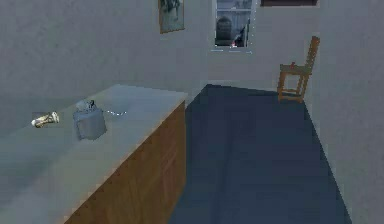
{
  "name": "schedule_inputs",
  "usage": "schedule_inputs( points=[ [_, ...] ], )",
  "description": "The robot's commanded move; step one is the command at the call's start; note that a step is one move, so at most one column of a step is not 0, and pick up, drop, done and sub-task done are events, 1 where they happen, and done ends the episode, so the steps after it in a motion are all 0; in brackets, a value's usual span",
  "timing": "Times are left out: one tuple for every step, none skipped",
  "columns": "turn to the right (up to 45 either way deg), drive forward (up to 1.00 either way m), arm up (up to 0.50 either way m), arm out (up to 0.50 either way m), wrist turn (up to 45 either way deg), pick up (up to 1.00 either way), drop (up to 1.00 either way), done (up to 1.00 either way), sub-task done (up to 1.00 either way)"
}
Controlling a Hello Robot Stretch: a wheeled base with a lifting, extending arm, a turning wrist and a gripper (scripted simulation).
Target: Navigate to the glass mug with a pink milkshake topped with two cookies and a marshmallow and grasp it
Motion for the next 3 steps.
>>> schedule_inputs(
  points=[
    [0.0, 0.8, 0.0, 0.0, 0.0, 0.0, 0.0, 0.0, 0.0],
    [-45.0, 0.0, 0.0, 0.0, 0.0, 0.0, 0.0, 0.0, 0.0],
    [-45.0, 0.0, 0.0, 0.0, 0.0, 0.0, 0.0, 0.0, 0.0]
  ],
)
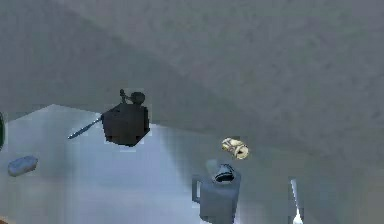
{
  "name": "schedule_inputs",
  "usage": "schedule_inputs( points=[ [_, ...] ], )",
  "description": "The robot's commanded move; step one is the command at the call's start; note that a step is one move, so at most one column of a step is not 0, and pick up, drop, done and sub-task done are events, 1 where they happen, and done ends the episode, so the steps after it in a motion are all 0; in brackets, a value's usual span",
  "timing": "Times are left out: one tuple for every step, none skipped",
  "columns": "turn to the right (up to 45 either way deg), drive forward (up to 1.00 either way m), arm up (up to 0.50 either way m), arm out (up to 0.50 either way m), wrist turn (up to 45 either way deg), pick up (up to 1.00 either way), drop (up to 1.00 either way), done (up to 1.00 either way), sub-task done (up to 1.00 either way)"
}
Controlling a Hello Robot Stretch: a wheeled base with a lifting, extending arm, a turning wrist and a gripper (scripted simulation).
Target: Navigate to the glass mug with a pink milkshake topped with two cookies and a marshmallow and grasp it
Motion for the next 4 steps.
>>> schedule_inputs(
  points=[
    [-45.0, 0.0, 0.0, 0.0, 0.0, 0.0, 0.0, 0.0, 0.0],
    [-30.0, 0.0, 0.0, 0.0, 0.0, 0.0, 0.0, 0.0, 0.0],
    [0.0, 0.0, 0.5, 0.0, 0.0, 0.0, 0.0, 0.0, 0.0],
    [0.0, 0.0, 0.38, 0.0, 0.0, 0.0, 0.0, 0.0, 0.0]
  ],
)
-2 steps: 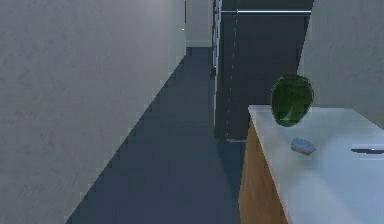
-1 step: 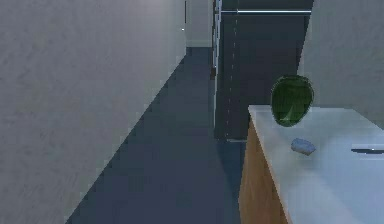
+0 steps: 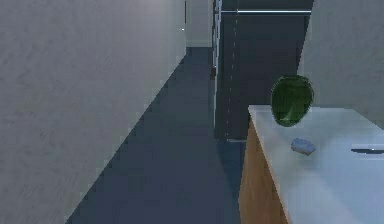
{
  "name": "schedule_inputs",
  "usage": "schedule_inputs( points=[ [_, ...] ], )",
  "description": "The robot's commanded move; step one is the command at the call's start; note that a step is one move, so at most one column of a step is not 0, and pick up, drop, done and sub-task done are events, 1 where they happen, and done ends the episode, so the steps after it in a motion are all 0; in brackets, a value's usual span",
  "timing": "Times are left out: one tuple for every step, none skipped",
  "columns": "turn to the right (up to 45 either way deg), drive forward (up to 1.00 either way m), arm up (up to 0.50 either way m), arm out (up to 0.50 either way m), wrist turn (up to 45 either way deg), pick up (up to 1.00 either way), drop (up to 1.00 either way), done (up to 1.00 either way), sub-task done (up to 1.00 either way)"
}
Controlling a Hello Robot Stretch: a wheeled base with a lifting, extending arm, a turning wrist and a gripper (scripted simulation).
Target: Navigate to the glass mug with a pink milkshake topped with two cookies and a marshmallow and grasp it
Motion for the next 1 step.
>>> schedule_inputs(
  points=[
    [0.0, 0.0, 0.0, 0.08, 0.0, 0.0, 0.0, 0.0, 0.0]
  ],
)
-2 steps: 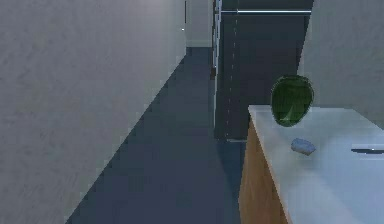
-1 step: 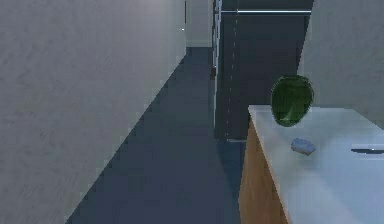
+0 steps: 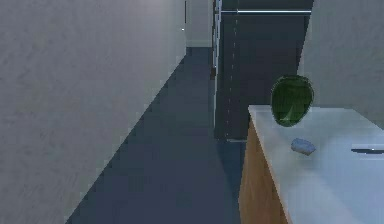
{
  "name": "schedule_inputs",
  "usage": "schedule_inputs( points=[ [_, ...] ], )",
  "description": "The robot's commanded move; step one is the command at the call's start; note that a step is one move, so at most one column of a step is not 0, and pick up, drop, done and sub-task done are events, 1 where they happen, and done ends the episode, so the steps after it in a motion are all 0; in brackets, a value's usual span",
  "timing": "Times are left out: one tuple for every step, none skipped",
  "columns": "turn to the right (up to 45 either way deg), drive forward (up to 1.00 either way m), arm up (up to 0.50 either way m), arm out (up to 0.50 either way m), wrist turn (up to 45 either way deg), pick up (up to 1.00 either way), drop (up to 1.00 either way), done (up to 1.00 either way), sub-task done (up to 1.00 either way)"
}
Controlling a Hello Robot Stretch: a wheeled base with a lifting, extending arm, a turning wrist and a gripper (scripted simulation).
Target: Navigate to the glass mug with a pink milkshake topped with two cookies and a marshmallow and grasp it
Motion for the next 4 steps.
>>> schedule_inputs(
  points=[
    [0.0, 0.0, 0.0, 0.0, 45.0, 0.0, 0.0, 0.0, 0.0],
    [0.0, 0.0, 0.0, 0.0, 45.0, 0.0, 0.0, 0.0, 0.0],
    [0.0, 0.0, 0.0, 0.0, 45.0, 0.0, 0.0, 0.0, 0.0],
    [0.0, 0.0, 0.0, 0.0, 33.0, 0.0, 0.0, 0.0, 0.0]
  ],
)
